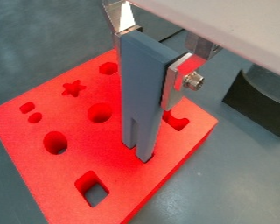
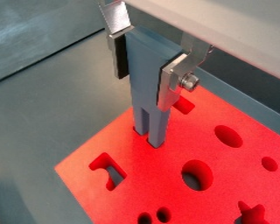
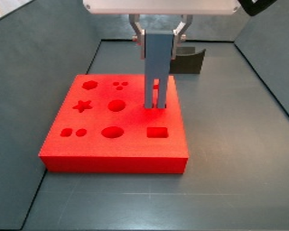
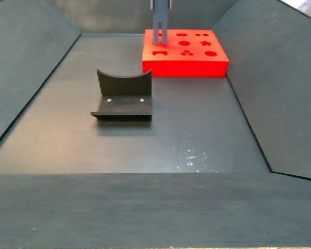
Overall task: Pick up the double-square object. Move up. Move to above the board. Insert the double-square object.
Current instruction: Insert the double-square object.
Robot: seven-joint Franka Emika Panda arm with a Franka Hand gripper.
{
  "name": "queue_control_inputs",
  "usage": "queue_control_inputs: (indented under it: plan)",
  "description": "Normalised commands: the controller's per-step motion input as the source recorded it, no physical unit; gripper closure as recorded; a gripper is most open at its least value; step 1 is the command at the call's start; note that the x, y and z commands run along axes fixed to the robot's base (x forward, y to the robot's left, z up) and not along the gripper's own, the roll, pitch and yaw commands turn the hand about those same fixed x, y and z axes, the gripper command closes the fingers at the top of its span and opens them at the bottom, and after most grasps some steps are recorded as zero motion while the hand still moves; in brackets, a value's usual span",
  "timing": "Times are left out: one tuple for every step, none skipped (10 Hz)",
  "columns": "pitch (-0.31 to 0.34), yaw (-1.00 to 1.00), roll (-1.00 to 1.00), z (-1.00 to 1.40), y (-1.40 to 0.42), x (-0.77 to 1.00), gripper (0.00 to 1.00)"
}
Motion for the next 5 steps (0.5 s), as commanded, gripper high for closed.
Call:
queue_control_inputs:
  plan:
    - [-0.141, 0.19, 0.1, -0.41, -0.06, -0.04, 1.0]
    - [-0.087, 0.09, 0.07, -0.36, 0.0, 0.0, 1.0]
    - [-0.069, 0.0, 0.0, -0.29, 0.0, 0.0, 1.0]
    - [-0.129, -0.08, -0.17, -0.17, 0.15, 0.0, 1.0]
    - [-0.084, -0.03, -0.09, -0.03, 0.09, 0.0, 1.0]
